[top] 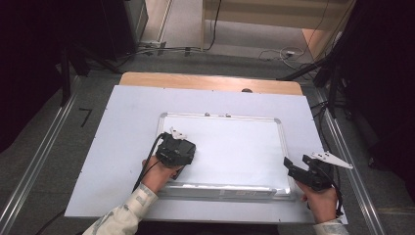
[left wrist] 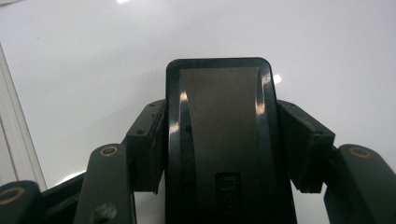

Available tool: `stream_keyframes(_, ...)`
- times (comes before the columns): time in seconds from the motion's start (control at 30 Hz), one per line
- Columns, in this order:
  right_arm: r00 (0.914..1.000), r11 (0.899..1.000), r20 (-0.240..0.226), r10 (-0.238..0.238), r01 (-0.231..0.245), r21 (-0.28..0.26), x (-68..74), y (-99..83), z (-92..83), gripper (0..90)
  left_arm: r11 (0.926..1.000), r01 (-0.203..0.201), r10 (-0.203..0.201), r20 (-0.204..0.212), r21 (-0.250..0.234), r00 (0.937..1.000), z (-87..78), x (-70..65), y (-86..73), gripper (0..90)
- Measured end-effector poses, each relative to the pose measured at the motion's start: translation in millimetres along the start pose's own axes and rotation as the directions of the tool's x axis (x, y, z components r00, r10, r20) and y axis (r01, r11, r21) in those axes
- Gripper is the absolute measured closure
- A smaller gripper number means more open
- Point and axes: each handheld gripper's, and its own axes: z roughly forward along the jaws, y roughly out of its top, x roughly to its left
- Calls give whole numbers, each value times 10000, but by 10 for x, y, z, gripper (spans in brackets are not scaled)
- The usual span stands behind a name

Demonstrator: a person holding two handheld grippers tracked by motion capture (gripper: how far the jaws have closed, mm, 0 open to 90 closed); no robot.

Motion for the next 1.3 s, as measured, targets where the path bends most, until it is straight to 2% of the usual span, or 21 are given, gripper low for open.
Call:
stream_keyframes(0.33,10000,10000,26,8,-9,29,2,1,3,242,9967,352,-340,168,-728,9993,-209,47,53,400)
stream_keyframes(0.5,10000,10000,31,-1,1,26,7,1,5,242,9946,560,-548,158,-870,9984,-263,90,63,400)
stream_keyframes(1.0,10000,10000,12,12,-12,23,0,5,3,242,9914,888,-887,57,-965,9960,-260,165,80,400)
stream_keyframes(1.3,10000,10000,28,30,-30,-7,-2,3,0,242,9871,1154,-1192,-284,-1111,9925,-250,257,102,400)
